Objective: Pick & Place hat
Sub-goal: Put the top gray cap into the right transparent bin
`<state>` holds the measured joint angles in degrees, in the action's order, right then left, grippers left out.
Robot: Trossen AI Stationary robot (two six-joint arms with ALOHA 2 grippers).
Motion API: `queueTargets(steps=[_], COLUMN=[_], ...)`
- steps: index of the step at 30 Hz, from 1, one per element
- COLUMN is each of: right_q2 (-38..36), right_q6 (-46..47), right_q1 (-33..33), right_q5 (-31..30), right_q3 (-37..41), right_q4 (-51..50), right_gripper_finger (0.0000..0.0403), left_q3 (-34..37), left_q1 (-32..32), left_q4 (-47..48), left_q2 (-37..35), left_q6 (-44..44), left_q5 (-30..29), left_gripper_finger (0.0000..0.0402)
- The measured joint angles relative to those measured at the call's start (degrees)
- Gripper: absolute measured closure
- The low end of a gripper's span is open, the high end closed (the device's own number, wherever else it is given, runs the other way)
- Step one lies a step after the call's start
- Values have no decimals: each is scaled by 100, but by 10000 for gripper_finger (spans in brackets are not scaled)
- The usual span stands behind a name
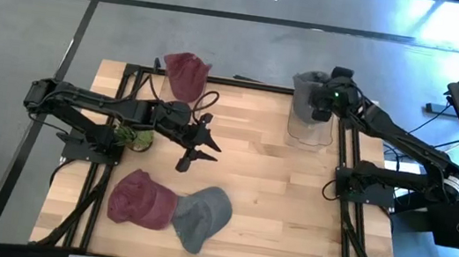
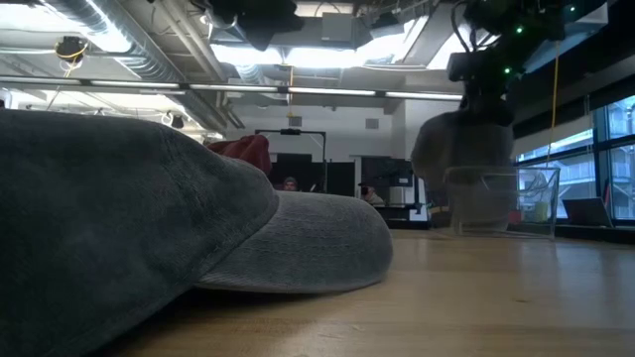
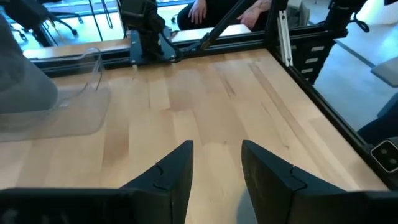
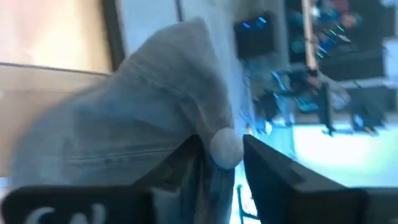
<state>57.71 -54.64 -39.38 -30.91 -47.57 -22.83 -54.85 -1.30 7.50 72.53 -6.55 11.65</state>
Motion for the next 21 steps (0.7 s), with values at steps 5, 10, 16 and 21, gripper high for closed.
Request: queueTargets(steps=[5, 10, 16, 21], right_q2=[-9, -11, -13, -13], right_q6=[43, 233, 534, 666], right_q1=[-2, 35, 132, 166], right_q5=[-631, -661, -92, -243], right_q3=[-12, -42, -46, -46], right_q4=[233, 111, -526, -699], right_gripper_finger=[244, 238, 240, 240], left_q3=[2, 0, 2, 2], left_q1=[0, 0, 20, 24], left_q4=[64, 219, 417, 427], left_q2=[0, 0, 0, 0], left_q6=[128, 160, 375, 389], left_q5=[-3, -3, -5, -6], left_gripper_finger=[267, 270, 272, 270])
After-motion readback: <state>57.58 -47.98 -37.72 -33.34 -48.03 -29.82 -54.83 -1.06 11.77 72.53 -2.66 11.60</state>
